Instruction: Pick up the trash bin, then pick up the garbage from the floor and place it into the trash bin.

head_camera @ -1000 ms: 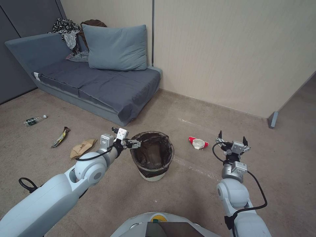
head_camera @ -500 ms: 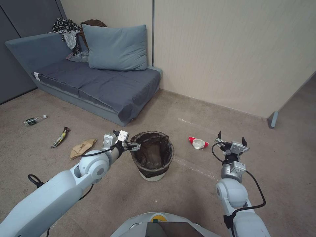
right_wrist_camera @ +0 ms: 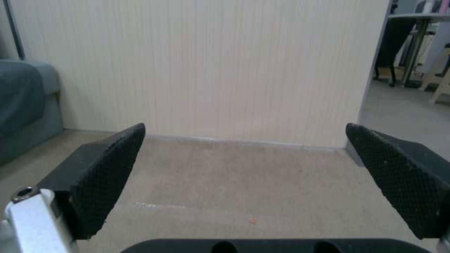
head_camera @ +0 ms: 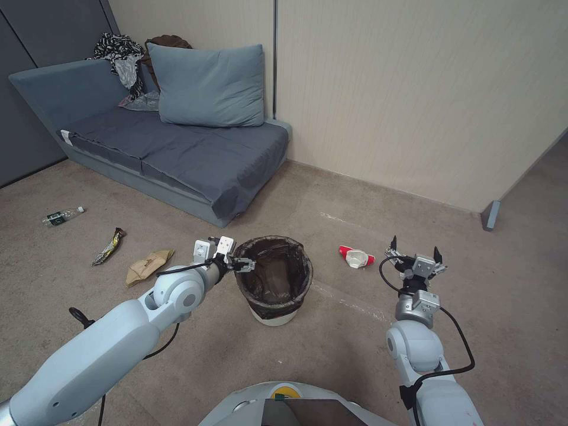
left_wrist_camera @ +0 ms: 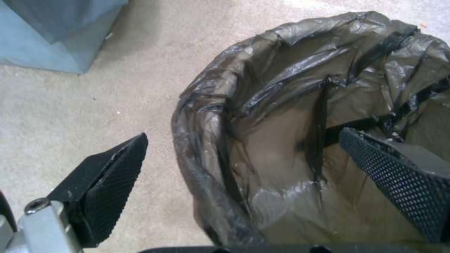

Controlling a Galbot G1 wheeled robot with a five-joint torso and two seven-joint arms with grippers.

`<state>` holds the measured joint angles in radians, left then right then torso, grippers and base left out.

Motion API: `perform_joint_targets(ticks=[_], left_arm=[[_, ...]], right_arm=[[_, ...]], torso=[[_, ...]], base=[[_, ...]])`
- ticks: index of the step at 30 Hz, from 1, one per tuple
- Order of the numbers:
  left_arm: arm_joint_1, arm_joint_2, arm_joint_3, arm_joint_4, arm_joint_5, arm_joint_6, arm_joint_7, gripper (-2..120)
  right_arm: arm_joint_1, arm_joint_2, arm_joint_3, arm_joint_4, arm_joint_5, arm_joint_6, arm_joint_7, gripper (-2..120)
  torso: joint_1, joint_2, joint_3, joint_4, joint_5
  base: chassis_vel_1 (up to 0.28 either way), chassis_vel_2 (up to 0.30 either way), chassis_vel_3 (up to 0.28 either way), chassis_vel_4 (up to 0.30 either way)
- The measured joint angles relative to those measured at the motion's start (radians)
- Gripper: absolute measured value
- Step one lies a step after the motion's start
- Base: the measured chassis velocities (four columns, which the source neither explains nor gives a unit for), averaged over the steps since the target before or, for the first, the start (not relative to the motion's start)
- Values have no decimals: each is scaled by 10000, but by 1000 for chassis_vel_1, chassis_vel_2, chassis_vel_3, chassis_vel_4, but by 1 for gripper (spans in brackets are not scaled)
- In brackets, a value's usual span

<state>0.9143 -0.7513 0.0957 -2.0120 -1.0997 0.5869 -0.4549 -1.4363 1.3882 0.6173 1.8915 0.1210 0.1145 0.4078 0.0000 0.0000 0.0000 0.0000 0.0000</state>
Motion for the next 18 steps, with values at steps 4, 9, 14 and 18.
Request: perform_joint_targets(ticks=[4,9,14,18], left_arm=[[-201,-159,133,149,-366,129,-206,99],[-522,-262,307,492,-851,333,-328,99],[-743,-399,505,835,-944,396,-350,99],[-842,-519,555,1055,-1010,433,-426,99]], right_arm=[[25,31,-2,-33,-10,20,12,100],[73,80,-34,-90,-23,29,32,100],[83,124,-52,-110,-47,48,37,100],[70,121,-45,-111,-48,68,42,100]], torso=[[0,0,0,-1,0],[0,0,0,1,0],[0,0,0,0,0],[0,0,0,0,0]], base=[[0,0,0,0],[0,0,0,0],[0,0,0,0],[0,0,0,0]])
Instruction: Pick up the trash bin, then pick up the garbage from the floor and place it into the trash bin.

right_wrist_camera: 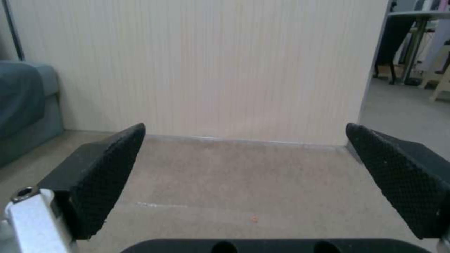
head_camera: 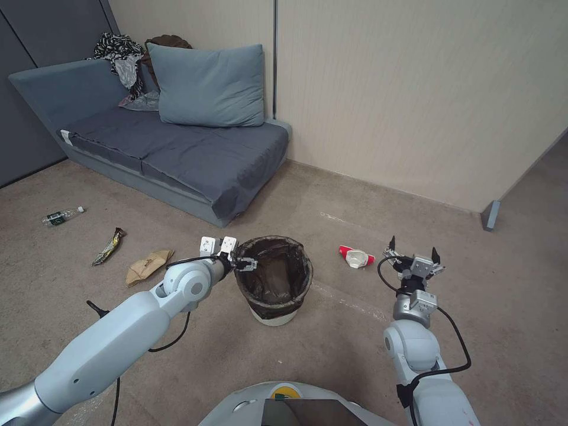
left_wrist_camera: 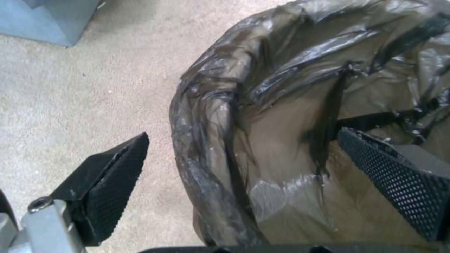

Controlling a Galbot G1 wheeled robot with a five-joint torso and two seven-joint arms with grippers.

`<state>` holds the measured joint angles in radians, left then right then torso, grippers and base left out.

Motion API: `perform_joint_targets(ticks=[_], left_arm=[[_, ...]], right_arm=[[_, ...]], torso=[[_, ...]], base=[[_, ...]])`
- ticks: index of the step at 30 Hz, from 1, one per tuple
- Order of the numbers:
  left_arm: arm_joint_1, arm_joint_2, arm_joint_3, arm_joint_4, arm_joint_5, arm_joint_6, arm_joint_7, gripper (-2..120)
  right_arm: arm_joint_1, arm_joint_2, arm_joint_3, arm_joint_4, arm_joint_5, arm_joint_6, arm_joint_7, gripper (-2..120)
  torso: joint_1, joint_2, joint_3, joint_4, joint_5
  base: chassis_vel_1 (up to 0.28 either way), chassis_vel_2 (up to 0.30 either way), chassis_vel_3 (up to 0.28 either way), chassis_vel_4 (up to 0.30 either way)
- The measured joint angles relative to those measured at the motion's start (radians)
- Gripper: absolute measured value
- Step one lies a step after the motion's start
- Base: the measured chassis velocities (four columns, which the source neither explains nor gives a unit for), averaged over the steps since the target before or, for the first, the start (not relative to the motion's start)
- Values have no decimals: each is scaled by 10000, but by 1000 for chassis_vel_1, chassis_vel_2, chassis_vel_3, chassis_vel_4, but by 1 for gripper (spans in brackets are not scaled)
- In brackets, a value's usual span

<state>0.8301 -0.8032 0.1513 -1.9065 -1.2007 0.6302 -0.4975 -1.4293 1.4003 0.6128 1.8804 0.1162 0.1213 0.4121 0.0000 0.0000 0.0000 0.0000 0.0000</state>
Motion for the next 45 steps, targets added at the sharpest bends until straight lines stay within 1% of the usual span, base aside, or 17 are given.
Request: perform_joint_targets(ticks=[6,15,21,26,28,31,32,34,35,36,37,38,40,42,43,44,45], left_arm=[[-156,-174,52,332,-320,92,-162,99],[-332,-228,95,511,-705,152,-310,99],[-611,-284,312,728,-1031,248,-480,98],[-765,-409,446,951,-1203,296,-609,96],[-791,-445,472,985,-1224,306,-626,93],[-835,-519,527,1053,-1256,319,-656,80],[-835,-519,527,1053,-1256,319,-656,80],[-849,-540,536,1081,-1314,321,-671,70],[-849,-540,536,1081,-1314,321,-671,70],[-850,-541,536,1093,-1366,322,-694,63],[-850,-541,537,1096,-1381,322,-701,59],[-850,-541,537,1096,-1381,322,-701,59],[-846,-541,531,1104,-1421,324,-724,52],[-846,-541,531,1104,-1421,324,-724,52],[-840,-541,524,1108,-1435,325,-743,45],[-815,-539,507,1119,-1457,329,-778,28],[-815,-539,507,1119,-1457,329,-778,28]], right_arm=[[17,-13,14,-12,17,16,32,100],[31,-22,-10,-50,18,32,48,100],[57,-5,-41,-62,14,33,64,100],[71,-3,-42,-75,13,43,80,100],[77,-3,-42,-80,12,47,82,100],[97,6,-46,-91,13,51,86,100],[97,6,-46,-91,13,51,86,100],[119,8,-48,-98,13,51,90,100],[119,8,-48,-98,13,51,90,100],[128,8,-50,-101,14,51,94,100],[130,8,-50,-101,15,51,96,100],[130,8,-50,-101,15,51,96,100],[138,9,-52,-102,16,51,101,100],[138,9,-52,-102,16,51,101,100],[140,9,-52,-102,17,51,103,100],[146,12,-56,-102,20,51,111,100],[146,12,-56,-102,20,51,111,100]], torso=[[0,0,0,0,0],[0,0,0,0,0],[0,0,0,0,0],[0,0,0,0,0],[0,0,0,0,0],[0,0,0,-1,0],[0,0,0,-1,0],[0,0,0,-1,0],[0,0,0,-1,0],[0,0,0,0,0],[0,0,0,0,0],[0,0,0,0,0],[0,0,0,-1,0],[0,0,0,-1,0],[0,0,0,-1,0],[0,0,0,-1,0],[0,0,0,-1,0]], base=[[0,0,0,0],[0,0,0,0],[0,0,0,0],[0,0,0,0],[0,0,0,0],[0,0,0,0],[0,0,0,0],[0,0,0,0],[0,0,0,0],[0,0,0,0],[0,0,0,0],[0,0,0,0],[0,0,0,0],[0,0,0,0],[0,0,0,0],[0,0,0,0],[0,0,0,0]])
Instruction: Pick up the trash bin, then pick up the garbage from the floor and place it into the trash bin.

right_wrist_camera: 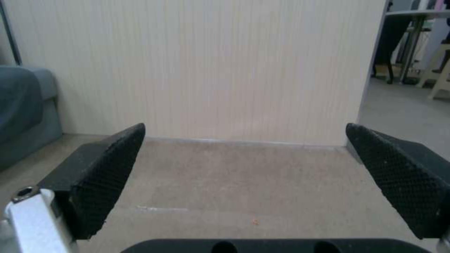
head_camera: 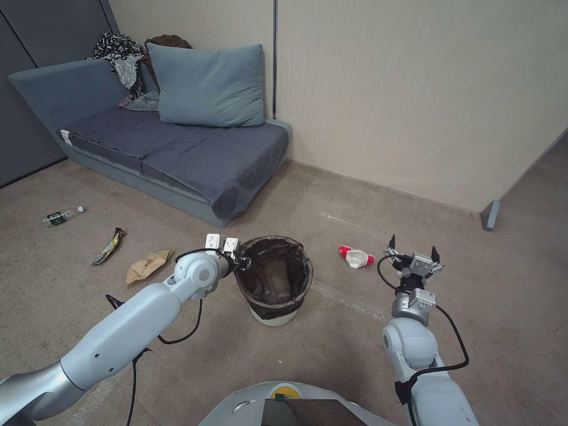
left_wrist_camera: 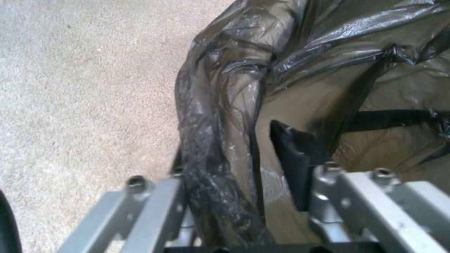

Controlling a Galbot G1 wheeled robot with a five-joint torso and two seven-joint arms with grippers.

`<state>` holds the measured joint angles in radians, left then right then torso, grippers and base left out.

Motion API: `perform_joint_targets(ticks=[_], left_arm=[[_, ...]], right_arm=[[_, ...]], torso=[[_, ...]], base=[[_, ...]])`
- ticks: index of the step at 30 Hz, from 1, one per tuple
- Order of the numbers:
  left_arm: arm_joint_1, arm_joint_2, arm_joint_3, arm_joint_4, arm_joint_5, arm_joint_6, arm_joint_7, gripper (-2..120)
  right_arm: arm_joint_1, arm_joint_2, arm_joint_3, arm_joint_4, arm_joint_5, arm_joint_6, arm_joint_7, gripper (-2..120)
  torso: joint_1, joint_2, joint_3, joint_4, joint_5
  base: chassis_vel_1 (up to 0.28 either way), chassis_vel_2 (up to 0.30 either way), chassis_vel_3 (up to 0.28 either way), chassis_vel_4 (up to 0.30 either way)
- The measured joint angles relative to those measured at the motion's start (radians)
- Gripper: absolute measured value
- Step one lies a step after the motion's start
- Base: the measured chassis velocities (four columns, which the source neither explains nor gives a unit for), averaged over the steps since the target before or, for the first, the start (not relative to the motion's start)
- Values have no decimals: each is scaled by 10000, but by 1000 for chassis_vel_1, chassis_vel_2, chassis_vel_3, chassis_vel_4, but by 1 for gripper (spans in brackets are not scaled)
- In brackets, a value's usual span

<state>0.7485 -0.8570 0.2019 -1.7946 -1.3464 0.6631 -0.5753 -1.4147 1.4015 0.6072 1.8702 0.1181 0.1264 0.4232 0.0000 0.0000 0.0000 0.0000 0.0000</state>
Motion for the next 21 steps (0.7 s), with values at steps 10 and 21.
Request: perform_joint_targets(ticks=[10,21], left_arm=[[129,20,-139,-1,-118,19,-49,5],[148,36,-166,68,-159,16,-18,5]], right_arm=[[16,15,-27,21,35,-5,52,100],[-14,51,-38,68,40,-15,75,100]], torso=[[0,0,0,0,-1],[0,0,0,0,-1]], base=[[0,0,0,0],[0,0,0,0]])
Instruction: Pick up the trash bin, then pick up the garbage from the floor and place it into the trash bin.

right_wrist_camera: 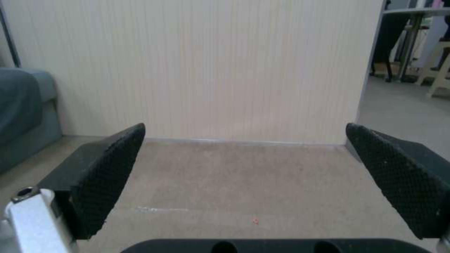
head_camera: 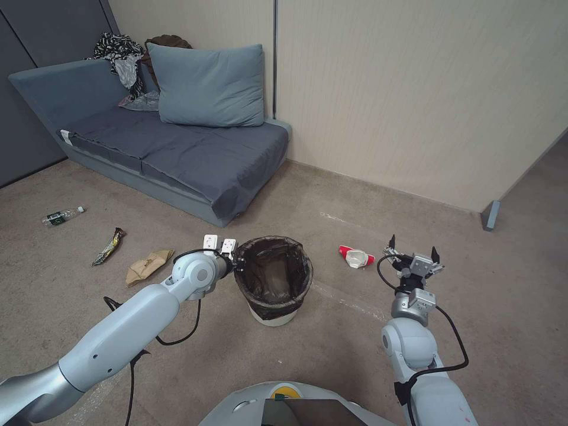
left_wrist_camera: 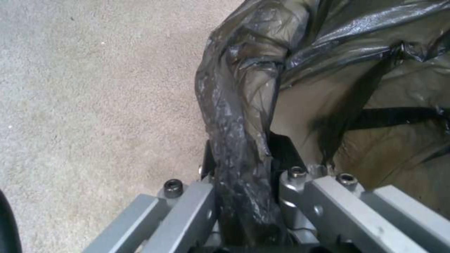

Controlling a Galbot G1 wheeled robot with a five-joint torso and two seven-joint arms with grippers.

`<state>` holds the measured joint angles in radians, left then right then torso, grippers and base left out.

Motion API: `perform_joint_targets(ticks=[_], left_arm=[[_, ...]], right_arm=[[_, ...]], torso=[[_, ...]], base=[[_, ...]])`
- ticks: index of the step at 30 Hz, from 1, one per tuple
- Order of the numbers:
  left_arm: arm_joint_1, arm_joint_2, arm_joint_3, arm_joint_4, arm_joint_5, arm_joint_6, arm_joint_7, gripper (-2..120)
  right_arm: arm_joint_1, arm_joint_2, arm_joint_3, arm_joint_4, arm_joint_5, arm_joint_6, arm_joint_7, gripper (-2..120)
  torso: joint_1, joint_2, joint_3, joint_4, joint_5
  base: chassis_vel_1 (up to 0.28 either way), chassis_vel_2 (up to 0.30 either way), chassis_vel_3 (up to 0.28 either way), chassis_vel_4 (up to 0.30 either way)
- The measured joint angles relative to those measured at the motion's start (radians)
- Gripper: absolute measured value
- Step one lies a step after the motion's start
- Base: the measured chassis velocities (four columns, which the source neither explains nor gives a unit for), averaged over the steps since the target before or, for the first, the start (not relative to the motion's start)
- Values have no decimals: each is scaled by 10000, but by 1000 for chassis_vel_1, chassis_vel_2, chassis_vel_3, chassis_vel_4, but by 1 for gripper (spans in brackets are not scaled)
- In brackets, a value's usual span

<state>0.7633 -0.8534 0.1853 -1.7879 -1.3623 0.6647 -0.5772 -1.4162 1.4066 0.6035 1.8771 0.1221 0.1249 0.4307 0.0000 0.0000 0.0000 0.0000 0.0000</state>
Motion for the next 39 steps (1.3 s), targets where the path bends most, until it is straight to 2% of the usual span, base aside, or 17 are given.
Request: perform_joint_targets(ticks=[6,12,20,31,33,34,36,37,39], left_arm=[[61,9,-58,-7,29,-37,65,5],[425,144,-427,-242,442,-297,602,5],[961,347,-882,-816,516,-350,674,5],[1043,397,-965,-936,491,-356,674,5],[1137,471,-1118,-1101,461,-356,673,5],[1692,822,-1794,-1967,426,-374,675,5],[1888,870,-1959,-2175,424,-377,683,5],[2125,912,-2147,-2413,428,-374,689,5],[2253,937,-2278,-2576,455,-376,700,5]], right_arm=[[-15,9,-1,38,-7,-14,29,100],[-17,48,-6,39,-57,-13,35,100],[-19,80,-7,77,-88,-5,38,100],[-23,84,-6,83,-97,-1,38,100],[10,47,-9,78,-80,14,25,100],[139,-86,20,21,-24,50,19,100],[166,-109,12,-7,2,51,0,100],[186,-153,15,-30,23,50,4,100],[209,-175,12,-41,31,50,3,100]], torso=[[0,0,0,0,0],[0,0,0,0,-1],[0,0,0,0,0],[0,0,0,-1,0],[0,-1,2,-8,-4],[-1,2,-3,0,15],[0,1,-1,6,16],[0,0,0,6,-10],[0,1,-1,4,-9]], base=[[0,0,0,0],[0,0,0,0],[0,0,0,0],[0,0,0,0],[0,0,0,0],[0,0,0,0],[0,0,0,0],[0,0,0,0],[0,0,0,0]])
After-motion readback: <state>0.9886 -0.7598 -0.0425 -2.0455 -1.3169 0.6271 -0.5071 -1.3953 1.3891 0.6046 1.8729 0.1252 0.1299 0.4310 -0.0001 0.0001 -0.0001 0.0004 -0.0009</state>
